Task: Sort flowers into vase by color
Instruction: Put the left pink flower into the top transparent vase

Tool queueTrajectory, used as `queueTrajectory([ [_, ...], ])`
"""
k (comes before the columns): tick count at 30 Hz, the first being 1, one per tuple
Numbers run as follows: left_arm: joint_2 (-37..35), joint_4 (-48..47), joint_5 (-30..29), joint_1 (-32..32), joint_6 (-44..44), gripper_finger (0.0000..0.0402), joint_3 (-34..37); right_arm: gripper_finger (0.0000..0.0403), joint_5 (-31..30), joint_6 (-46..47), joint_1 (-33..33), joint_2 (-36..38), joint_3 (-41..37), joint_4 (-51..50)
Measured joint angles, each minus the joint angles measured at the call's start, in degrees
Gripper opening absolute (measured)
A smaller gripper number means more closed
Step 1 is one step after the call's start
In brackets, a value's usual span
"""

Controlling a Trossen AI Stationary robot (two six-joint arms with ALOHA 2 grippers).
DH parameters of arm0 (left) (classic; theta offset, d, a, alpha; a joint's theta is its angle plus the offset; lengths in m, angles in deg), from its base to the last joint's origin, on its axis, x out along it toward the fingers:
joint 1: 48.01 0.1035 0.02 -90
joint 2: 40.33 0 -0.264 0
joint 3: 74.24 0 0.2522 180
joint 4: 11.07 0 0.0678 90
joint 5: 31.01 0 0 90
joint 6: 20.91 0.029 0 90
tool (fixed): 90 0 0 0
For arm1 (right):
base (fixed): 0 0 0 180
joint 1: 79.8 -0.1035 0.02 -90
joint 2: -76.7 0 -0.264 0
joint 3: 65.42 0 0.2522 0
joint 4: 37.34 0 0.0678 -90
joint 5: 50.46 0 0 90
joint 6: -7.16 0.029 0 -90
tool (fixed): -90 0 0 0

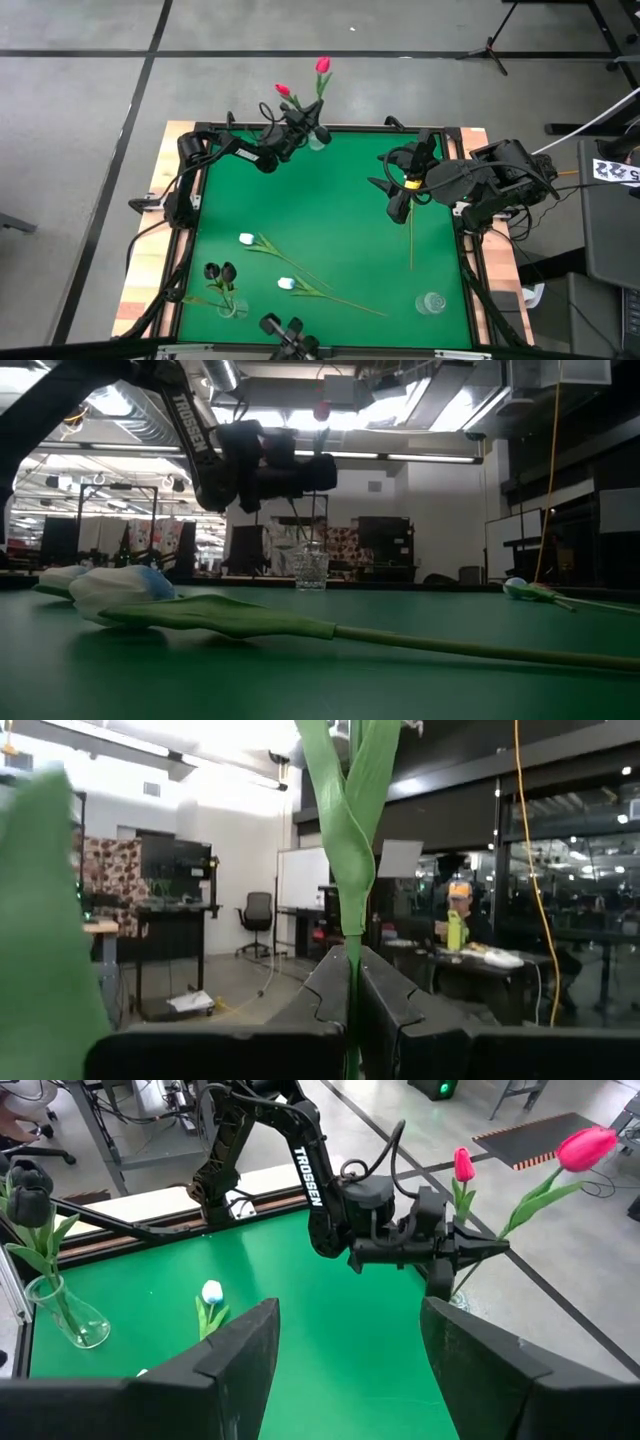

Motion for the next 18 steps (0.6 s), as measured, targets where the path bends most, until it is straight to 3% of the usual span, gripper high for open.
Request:
queueTrajectory([
  [11,0.04,-2.62,-0.1,0.22,-2.93,0.0005,0.0,0.0241,0.0,-0.24,0.0,0.0,0.0,0.0],
  [18,-0.11,-2.62,-3.56,0.01,-4.82,0.0006,-0.26,0.0241,0.0,-0.28,0.0,0.0,0.02,0.04],
])
